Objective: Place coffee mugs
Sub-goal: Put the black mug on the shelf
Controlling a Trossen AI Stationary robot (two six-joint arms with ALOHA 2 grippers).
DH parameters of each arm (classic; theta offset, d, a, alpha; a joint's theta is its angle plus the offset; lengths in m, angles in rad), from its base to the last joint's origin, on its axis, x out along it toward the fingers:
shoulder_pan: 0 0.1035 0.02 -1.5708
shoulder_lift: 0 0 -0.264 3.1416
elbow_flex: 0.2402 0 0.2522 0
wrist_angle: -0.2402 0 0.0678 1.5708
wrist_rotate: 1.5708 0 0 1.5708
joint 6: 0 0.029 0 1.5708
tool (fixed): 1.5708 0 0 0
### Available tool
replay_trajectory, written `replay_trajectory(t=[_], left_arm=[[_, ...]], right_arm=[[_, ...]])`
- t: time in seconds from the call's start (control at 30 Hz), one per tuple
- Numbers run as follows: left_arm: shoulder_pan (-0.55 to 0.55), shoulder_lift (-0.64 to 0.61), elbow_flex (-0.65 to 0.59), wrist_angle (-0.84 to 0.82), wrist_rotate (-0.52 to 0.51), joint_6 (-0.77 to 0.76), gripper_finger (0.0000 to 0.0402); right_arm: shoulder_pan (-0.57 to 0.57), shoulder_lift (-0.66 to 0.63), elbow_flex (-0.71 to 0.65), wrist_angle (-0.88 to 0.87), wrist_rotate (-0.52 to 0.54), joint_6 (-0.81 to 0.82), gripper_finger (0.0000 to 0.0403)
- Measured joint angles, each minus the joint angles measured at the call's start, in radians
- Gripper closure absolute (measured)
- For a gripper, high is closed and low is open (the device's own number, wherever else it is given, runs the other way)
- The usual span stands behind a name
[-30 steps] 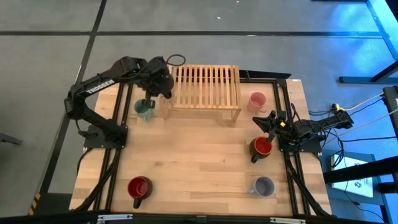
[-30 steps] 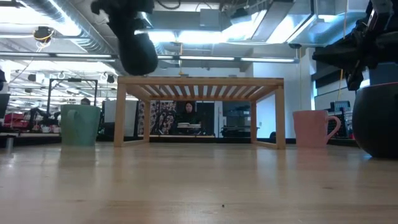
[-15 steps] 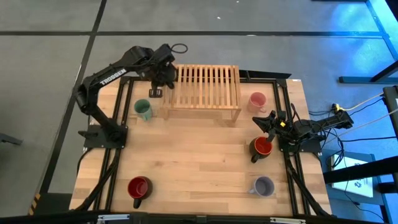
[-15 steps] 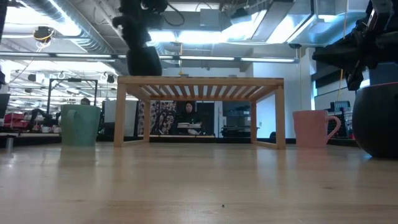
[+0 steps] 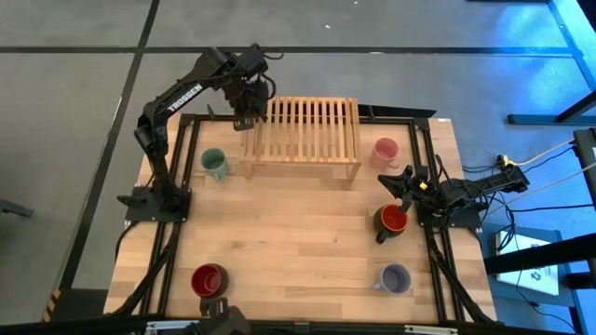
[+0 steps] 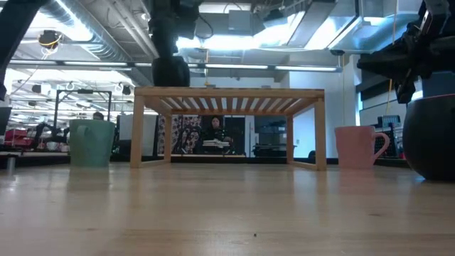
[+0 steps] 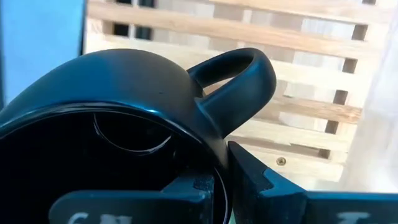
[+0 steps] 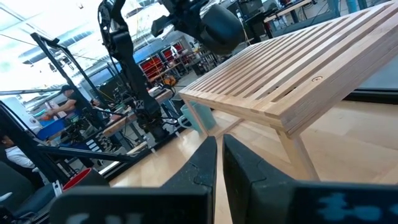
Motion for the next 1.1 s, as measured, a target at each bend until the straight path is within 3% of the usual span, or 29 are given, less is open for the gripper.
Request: replay_trajectory(t=[0.23, 1.1], left_arm=[[0.026, 0.024, 0.0, 0.004, 0.084, -0.002, 0.0385], [0.022, 0.026, -0.001, 0.052, 0.068, 0.032, 0.0359]], right_arm=[[0.0, 0.0, 0.0, 0.0, -0.01, 0.0, 0.0388], [0.0, 0.0, 0.0, 0.0, -0.012, -0.002, 0.0388]])
